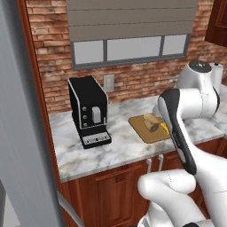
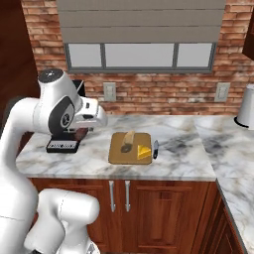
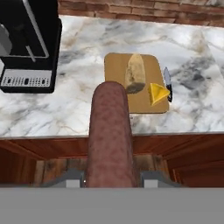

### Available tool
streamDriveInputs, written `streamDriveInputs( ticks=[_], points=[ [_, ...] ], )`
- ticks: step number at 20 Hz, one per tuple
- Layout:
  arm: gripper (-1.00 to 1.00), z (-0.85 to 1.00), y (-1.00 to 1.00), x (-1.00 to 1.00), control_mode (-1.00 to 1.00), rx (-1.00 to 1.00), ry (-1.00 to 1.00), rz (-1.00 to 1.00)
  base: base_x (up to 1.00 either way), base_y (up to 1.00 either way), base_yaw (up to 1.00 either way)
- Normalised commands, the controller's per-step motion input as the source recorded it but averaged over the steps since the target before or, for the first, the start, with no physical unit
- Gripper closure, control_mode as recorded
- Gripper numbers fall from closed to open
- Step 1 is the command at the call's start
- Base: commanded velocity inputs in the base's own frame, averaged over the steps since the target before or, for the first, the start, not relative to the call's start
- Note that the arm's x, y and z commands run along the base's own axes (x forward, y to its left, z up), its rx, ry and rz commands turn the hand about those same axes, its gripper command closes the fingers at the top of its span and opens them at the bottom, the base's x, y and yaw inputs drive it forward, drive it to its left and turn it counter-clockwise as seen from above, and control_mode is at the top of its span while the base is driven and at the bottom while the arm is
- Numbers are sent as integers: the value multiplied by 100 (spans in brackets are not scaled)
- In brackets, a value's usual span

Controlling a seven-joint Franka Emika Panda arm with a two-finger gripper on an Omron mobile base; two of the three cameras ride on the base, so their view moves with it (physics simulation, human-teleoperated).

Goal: Retrieve the sausage and cheese from the fridge and place them on the cutting board on the counter.

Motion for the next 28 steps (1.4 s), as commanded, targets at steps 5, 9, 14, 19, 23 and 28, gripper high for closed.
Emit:
streamDriveInputs(
  ticks=[5, 9, 14, 19, 23, 28],
  points=[
    [100, -21, 0, 80, -100, -3, 10, 0, 0, 0, 0],
    [100, -36, 0, 70, -100, 7, 21, 1, 0, 0, 0],
    [100, -35, 0, 88, -100, 5, 20, 0, 0, 0, 0],
    [100, -47, 0, 95, -100, 0, 13, 0, 0, 0, 0],
    [100, -48, 0, 71, -100, 0, 16, 0, 0, 0, 0],
    [100, -44, -10, 37, -100, 0, 13, 0, 0, 0, 0]
  ],
)
